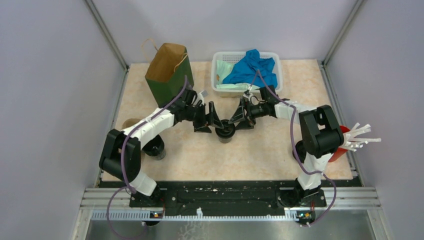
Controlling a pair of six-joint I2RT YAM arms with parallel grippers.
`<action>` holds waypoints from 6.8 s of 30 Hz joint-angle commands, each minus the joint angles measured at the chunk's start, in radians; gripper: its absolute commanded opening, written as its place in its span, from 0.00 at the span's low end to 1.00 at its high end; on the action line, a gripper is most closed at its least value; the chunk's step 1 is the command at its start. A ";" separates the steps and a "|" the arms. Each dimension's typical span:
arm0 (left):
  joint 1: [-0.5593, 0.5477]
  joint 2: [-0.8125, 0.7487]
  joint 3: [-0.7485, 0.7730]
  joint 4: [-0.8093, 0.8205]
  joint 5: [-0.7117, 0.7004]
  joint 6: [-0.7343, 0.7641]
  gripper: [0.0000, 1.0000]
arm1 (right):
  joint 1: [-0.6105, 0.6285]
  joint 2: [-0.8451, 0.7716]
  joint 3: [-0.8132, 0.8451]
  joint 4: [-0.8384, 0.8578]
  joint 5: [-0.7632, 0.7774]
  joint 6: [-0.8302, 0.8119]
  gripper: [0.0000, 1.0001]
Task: Pack the takeout coffee
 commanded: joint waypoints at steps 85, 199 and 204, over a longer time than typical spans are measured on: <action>0.011 0.298 0.019 -0.107 -0.206 0.166 0.47 | 0.012 0.318 -0.074 0.234 0.169 -0.002 0.60; -0.007 0.302 0.015 -0.071 -0.172 0.142 0.52 | -0.080 -0.001 -0.242 0.090 0.194 0.092 0.61; -0.010 0.256 0.104 -0.138 -0.137 0.175 0.56 | -0.072 -0.143 -0.076 -0.148 0.150 -0.013 0.76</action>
